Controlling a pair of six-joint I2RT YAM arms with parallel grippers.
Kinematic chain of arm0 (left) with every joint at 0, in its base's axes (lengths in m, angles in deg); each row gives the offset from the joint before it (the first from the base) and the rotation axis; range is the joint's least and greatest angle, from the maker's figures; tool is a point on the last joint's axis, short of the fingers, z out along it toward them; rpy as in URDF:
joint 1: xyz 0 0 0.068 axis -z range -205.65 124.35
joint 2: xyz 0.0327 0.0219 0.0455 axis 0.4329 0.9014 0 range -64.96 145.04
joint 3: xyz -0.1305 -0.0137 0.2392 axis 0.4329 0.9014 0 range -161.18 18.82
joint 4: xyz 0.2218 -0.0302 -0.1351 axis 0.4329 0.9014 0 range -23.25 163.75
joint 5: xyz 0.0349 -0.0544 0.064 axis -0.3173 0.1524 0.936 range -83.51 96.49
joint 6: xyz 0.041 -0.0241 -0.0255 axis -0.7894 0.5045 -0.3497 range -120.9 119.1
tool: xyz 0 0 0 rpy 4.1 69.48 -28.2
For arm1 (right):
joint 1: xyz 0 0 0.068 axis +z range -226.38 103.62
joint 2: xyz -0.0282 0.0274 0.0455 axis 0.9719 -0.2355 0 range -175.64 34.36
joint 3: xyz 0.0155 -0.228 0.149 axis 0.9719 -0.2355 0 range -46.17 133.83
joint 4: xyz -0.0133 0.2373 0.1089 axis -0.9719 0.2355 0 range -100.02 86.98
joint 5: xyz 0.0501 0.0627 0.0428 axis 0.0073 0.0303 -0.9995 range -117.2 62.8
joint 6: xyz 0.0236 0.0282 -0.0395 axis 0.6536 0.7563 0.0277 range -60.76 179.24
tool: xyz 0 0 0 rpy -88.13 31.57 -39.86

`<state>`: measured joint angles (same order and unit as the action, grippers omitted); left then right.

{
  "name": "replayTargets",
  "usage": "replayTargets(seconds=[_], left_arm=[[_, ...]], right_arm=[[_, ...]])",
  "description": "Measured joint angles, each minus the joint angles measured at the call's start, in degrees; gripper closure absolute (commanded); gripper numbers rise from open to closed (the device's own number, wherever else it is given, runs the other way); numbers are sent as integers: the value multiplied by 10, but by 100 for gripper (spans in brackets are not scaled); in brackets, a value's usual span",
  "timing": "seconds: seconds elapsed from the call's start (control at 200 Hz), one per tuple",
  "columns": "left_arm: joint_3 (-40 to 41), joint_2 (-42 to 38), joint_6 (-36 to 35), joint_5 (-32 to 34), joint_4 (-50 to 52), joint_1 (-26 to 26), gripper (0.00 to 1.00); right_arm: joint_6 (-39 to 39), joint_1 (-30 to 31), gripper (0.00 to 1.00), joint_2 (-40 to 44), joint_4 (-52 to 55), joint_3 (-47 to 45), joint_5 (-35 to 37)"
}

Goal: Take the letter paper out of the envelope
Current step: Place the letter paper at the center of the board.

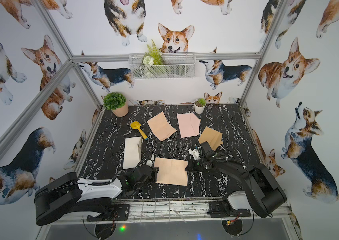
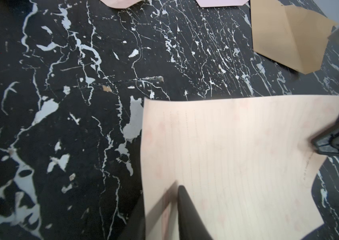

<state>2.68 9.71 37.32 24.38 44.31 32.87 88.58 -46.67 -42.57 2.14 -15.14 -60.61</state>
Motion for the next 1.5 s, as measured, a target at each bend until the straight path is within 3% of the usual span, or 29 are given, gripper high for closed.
replayTargets(seconds=[0.35, 0.441, 0.566, 0.781, 0.951, 1.312, 1.497], left_arm=[[-12, 34, 0, 1, -2, 0, 73], [-14, 36, 0, 2, -2, 0, 62], [-14, 26, 2, 11, 0, 0, 59], [-16, 18, 1, 21, 11, 0, 59], [-19, 1, -1, 26, 28, 0, 59], [-42, -128, -23, 47, 104, 0, 60], [-82, -84, -35, 21, 95, 3, 62]], right_arm=[[-16, 0, 100, -8, 22, 6, 33], [-21, 0, 100, -7, 30, 7, 42], [-23, 0, 93, 3, 42, 7, 56], [-23, 0, 71, 12, 46, 5, 62], [-23, 0, 67, 41, 73, 16, 67], [-25, 0, 68, 150, 146, 40, 106], [-25, 0, 85, 155, 162, 48, 109]])
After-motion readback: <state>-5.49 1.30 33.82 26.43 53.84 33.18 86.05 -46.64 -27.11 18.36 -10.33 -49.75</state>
